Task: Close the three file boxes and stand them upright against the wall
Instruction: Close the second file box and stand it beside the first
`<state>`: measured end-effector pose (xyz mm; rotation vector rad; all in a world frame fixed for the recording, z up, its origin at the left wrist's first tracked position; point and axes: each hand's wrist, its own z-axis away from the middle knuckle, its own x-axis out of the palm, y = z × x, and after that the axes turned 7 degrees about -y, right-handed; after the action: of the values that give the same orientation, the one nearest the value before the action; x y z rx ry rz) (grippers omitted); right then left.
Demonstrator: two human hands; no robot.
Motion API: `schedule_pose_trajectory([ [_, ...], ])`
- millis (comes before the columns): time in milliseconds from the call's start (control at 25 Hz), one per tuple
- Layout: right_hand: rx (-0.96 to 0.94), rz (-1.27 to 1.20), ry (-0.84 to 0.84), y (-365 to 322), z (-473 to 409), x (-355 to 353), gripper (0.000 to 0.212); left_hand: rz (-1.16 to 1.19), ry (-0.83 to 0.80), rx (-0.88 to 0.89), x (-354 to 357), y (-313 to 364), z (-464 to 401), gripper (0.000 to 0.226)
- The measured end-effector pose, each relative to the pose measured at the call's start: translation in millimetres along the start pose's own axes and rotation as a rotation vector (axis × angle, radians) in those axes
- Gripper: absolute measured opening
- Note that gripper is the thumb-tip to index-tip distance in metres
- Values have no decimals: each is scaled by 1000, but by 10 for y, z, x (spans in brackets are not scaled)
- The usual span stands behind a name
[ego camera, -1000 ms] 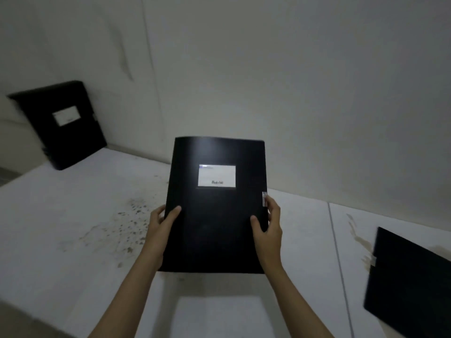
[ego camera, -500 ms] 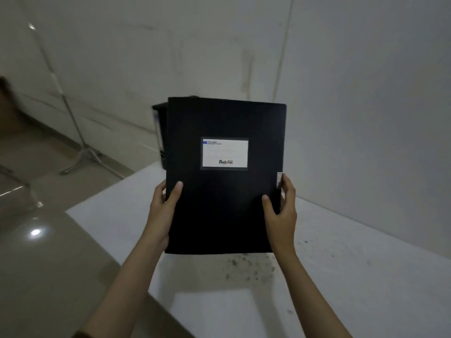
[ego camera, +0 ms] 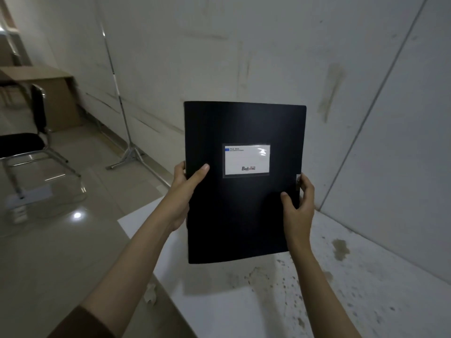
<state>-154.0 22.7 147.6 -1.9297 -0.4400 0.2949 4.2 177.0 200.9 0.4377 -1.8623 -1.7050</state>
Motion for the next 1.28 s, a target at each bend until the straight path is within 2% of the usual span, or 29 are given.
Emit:
schedule_pose_trajectory([
  [280, 80, 97, -120, 479, -790, 578, 51, 14, 146, 56, -411, -164, -926, 43],
  [480, 228, 157, -216, 737, -1251, 960, 52, -21, 174, 68, -656, -524, -1319, 50],
  [800, 293, 254, -149, 953, -1613, 1560, 66, -15, 90, -17, -919, -966, -1907, 54],
  [880, 263, 267, -120, 906, -1661, 1715, 69, -45, 73, -20, -945, -1055, -1992, 54],
  [1000, 82, 254, -99, 731, -1727, 1988, 68, -126, 53, -6, -902, -1166, -2097, 46],
  [1080, -10, 253, -176, 594, -1721, 2147, 62, -142, 62, 6, -805, -1196, -2149, 41],
  [1160, -52, 356, -302, 576, -1674, 2264, 61, -149, 54, 14, -731, -1251, -2218, 38],
  [1280, -30, 570, -354, 722, -1634, 2369, 70, -350, -82, -59, -702, -1481, -2275, 49],
])
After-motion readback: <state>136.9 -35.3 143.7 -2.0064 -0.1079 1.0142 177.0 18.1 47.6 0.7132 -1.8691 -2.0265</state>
